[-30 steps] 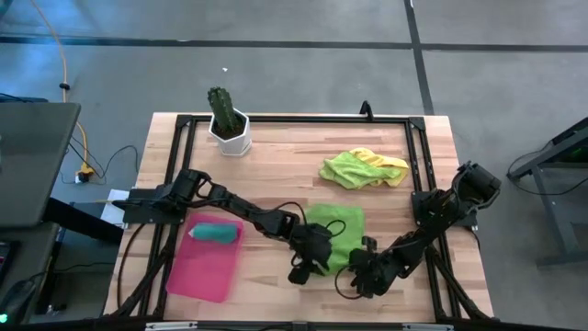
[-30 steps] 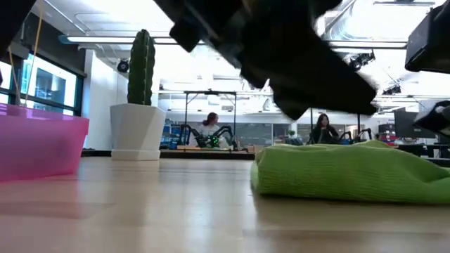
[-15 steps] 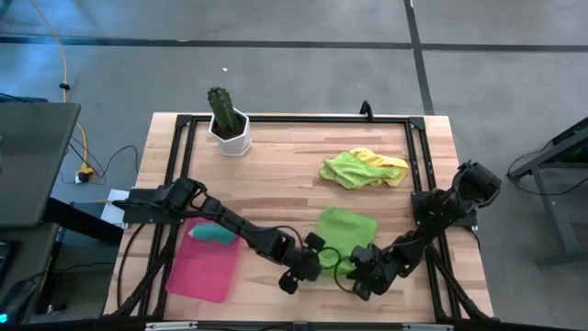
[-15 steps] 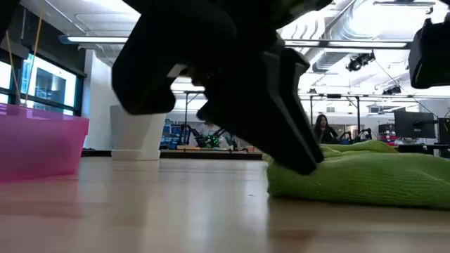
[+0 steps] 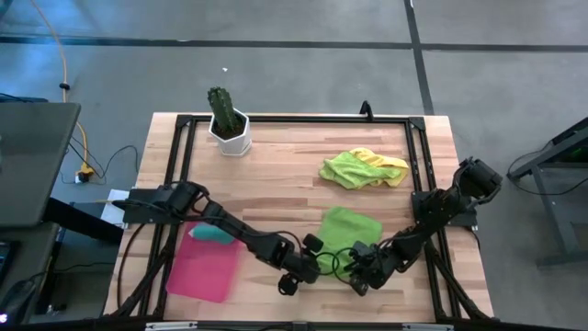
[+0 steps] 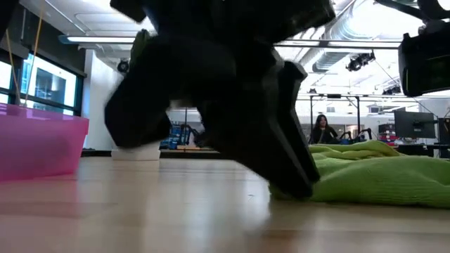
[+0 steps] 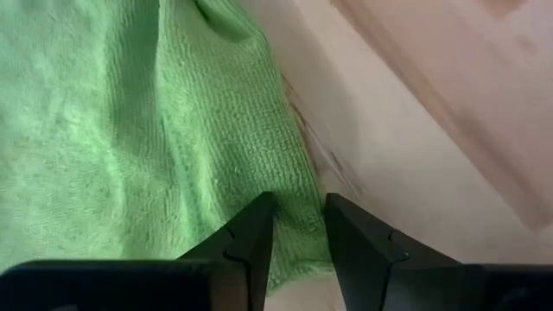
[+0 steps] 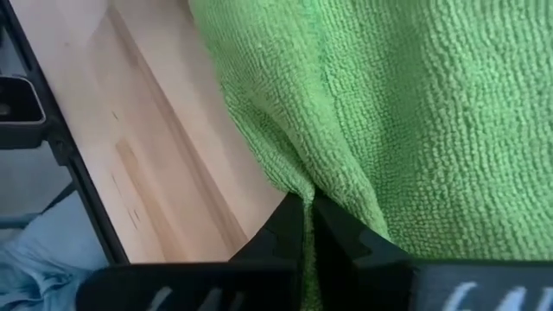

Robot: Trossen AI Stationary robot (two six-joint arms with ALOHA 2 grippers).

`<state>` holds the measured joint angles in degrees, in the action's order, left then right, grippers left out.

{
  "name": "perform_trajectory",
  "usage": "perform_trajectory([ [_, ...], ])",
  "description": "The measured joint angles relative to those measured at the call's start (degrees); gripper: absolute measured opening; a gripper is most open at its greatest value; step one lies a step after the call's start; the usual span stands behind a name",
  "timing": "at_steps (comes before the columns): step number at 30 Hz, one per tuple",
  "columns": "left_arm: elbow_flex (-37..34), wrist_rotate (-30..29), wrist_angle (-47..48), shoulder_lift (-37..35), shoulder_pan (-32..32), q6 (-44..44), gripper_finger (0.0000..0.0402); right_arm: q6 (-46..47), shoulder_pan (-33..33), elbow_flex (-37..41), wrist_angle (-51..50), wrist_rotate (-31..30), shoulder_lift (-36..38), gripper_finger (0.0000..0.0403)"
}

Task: Roll microfiber towels into tight, uniform cylinder then place into a basket
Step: Roll the dark green towel

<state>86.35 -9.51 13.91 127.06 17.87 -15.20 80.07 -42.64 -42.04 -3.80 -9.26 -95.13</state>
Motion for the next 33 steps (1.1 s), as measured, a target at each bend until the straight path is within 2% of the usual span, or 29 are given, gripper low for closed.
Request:
perform_trajectory([
  [3, 0.12, -1.88, -0.51, 0.78, -0.2, 0.93, 0.0102, -0.07, 0.01, 0.0, 0.53, -0.21, 0.02, 0.0],
  [7, 0.31, -2.75, -0.69, 1.47, -1.03, 7.67, 0.0121, -0.11, 0.01, -0.04, 1.24, -0.21, 0.09, 0.0],
  [14, 0.28, 4.58, 0.73, 1.54, -2.43, 13.71, 0.0175, -2.04, 0.01, -0.11, 1.43, 1.31, 0.16, 0.0],
  [17, 0.31, 6.27, 1.82, 1.6, -2.72, 16.52, 0.0189, -3.59, 0.01, -0.11, 1.45, 1.42, 0.2, 0.0],
  [19, 0.26, 7.31, 2.81, 1.58, -2.94, 21.66, 0.0192, -3.6, 0.03, -0.15, 1.47, 1.38, 0.2, 0.0],
  [24, 0.28, 12.15, 3.15, 1.47, -3.83, 33.92, 0.0178, -3.93, 0.05, -0.2, 1.49, 1.15, 0.22, 0.0],
  [33, 0.24, 12.97, 3.6, 1.43, -3.53, 45.33, 0.0102, -12.12, 1.72, -0.2, 1.23, 0.59, 0.24, 0.0],
])
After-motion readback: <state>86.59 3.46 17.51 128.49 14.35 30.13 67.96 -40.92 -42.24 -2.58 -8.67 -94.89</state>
